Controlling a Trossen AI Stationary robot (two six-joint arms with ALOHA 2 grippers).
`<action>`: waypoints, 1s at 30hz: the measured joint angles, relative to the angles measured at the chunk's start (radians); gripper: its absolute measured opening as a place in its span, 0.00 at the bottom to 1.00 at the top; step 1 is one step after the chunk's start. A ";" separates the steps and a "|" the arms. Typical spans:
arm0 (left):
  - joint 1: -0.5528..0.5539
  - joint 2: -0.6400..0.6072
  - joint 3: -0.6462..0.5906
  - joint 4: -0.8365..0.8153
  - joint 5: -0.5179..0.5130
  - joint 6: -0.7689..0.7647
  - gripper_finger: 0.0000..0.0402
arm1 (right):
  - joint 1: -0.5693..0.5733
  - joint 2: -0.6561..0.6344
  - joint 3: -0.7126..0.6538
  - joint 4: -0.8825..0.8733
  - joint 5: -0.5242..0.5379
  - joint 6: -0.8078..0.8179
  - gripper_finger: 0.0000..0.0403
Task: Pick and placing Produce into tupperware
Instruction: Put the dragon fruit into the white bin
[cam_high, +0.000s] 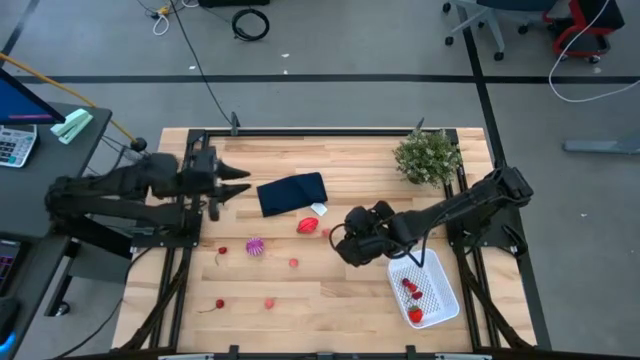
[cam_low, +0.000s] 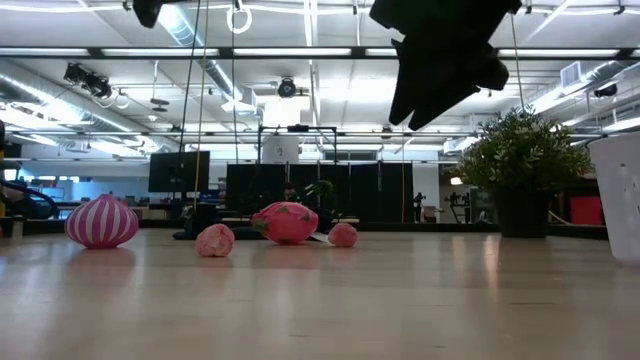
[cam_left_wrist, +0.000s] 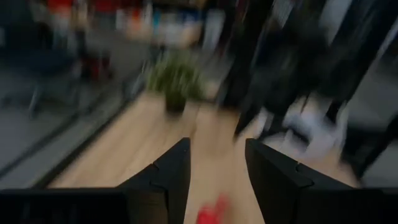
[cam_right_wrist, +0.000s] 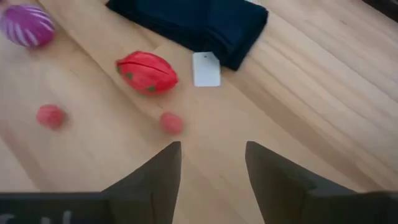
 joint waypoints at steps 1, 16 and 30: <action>0.009 0.046 0.040 -0.067 0.000 -0.004 0.40 | -0.001 -0.001 0.000 -0.007 -0.006 0.000 0.46; 0.039 0.620 0.097 -0.095 0.021 -0.090 0.40 | -0.003 -0.029 0.000 -0.050 -0.019 0.010 0.45; 0.048 0.981 0.097 0.170 0.185 -0.082 0.42 | 0.095 -0.029 -0.014 -0.027 0.003 0.089 0.45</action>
